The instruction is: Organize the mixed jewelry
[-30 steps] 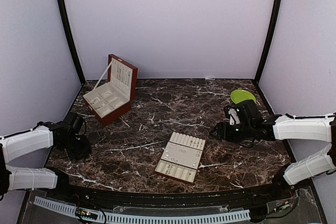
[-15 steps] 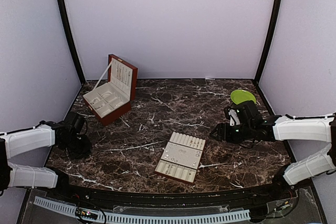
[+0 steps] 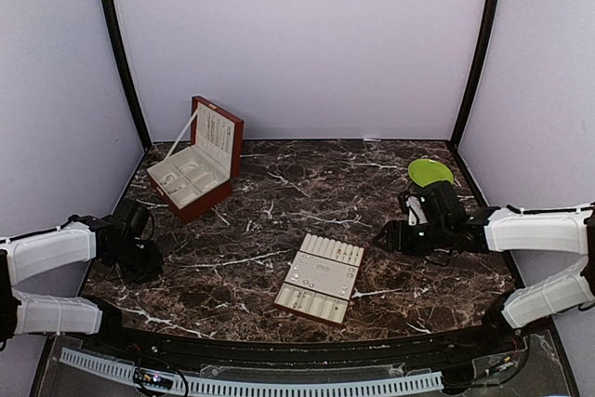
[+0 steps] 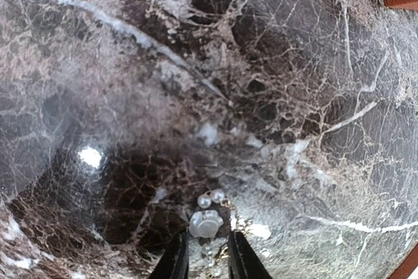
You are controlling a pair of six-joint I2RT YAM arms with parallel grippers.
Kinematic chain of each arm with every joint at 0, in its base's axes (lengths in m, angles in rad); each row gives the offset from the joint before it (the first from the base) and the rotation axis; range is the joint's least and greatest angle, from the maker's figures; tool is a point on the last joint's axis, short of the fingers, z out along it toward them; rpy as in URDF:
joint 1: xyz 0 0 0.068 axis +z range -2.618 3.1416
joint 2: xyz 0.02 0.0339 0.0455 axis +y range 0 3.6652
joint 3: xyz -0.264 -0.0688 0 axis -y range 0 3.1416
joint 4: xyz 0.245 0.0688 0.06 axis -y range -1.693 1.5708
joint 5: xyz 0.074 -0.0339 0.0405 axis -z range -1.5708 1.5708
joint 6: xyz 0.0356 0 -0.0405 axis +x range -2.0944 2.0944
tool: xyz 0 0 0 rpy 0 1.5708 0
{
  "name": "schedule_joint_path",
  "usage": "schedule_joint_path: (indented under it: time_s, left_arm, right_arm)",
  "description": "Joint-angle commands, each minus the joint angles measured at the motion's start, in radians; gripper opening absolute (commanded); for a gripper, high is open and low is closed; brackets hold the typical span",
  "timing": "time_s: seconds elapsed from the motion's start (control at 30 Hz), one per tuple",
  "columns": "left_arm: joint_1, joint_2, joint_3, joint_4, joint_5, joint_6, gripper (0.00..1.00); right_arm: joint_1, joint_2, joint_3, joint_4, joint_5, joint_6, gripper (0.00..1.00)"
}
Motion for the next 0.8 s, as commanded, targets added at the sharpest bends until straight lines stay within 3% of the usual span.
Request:
schedule_joint_path:
  time_s: [0.0,0.27,0.77]
  left_arm:
    - [-0.015,-0.016,-0.023,-0.066,0.015,-0.016,0.24]
    - [-0.034,0.006,-0.017,-0.072,-0.010,-0.021,0.17]
    - [-0.034,0.045,0.002,-0.056,-0.031,-0.004,0.15]
  right_arm:
    - [-0.003,-0.025,-0.016,0.030,0.010,0.004,0.68]
    - [-0.003,-0.033,-0.030,0.035,0.011,0.009,0.68]
    - [-0.003,-0.052,-0.033,0.031,0.026,0.015,0.68]
